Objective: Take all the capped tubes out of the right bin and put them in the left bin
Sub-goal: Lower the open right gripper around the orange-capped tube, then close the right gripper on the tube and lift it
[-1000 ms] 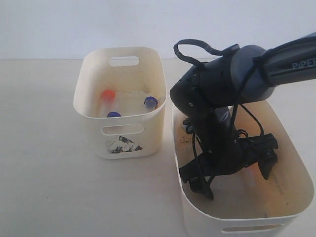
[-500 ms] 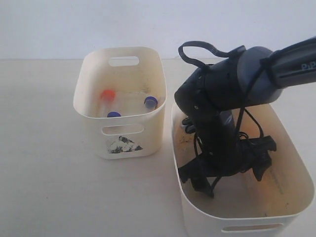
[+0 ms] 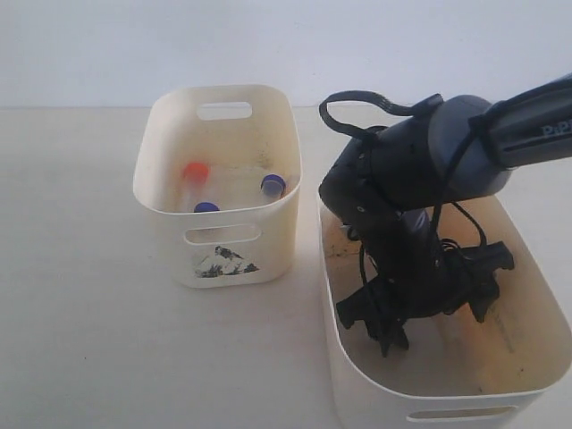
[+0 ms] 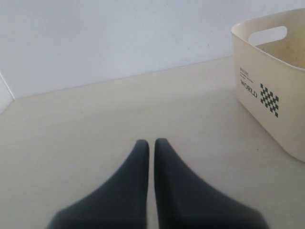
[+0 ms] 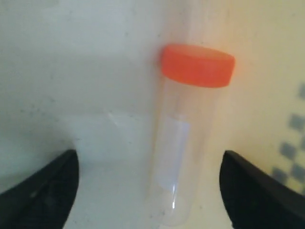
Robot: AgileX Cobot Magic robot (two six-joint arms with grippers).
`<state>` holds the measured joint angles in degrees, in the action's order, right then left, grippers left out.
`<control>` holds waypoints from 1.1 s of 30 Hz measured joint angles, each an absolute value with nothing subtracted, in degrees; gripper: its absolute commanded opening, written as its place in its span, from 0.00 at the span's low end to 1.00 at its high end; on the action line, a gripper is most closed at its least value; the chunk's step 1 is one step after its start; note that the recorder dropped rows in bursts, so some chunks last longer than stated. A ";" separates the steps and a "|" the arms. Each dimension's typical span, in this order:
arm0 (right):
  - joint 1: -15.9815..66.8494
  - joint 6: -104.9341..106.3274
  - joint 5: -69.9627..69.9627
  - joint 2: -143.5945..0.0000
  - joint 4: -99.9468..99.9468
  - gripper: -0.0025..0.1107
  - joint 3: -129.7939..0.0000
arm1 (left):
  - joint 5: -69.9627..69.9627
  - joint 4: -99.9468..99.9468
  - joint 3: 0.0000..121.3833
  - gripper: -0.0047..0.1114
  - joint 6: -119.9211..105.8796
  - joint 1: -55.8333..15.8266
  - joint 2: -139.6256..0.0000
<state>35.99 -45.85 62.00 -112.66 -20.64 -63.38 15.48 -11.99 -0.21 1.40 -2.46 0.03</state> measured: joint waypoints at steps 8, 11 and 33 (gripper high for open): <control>35.89 -45.73 59.25 -114.15 -18.95 0.17 -63.48 | 15.48 -11.99 -0.21 0.08 1.40 -2.46 0.03; 35.89 -45.62 59.03 -114.15 -18.85 0.10 -63.48 | 15.48 -11.99 -0.21 0.08 1.40 -2.46 0.03; 35.89 -36.69 58.72 -110.87 -17.90 0.02 -63.16 | 15.48 -11.99 -0.21 0.08 1.40 -2.46 0.03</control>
